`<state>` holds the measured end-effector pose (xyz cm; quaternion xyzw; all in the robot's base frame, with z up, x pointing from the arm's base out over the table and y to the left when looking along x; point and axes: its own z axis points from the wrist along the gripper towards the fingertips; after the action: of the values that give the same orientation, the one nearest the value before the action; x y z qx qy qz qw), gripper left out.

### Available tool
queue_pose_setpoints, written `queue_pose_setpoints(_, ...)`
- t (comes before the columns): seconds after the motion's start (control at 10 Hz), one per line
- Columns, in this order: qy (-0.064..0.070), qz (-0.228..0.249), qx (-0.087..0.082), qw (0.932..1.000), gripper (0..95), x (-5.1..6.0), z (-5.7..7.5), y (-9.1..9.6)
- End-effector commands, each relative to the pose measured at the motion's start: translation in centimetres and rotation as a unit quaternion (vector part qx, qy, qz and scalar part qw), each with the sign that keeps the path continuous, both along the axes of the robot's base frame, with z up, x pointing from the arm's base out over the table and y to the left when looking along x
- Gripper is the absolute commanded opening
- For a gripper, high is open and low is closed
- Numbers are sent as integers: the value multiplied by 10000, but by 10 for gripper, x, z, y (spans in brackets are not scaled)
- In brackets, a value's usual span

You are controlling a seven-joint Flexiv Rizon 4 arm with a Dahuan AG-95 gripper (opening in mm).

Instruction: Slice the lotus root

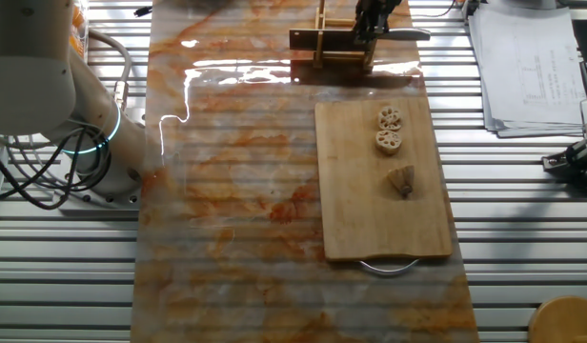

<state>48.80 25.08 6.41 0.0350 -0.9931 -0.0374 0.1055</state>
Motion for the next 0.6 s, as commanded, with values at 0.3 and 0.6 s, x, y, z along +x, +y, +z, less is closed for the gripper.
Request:
queue_pose_setpoints(0.3,-10,-42,-8,10000,190,-4,-10,2)
queue_pose_setpoints(0.6,-24,-107,-51,9999,190,-4,-16,6)
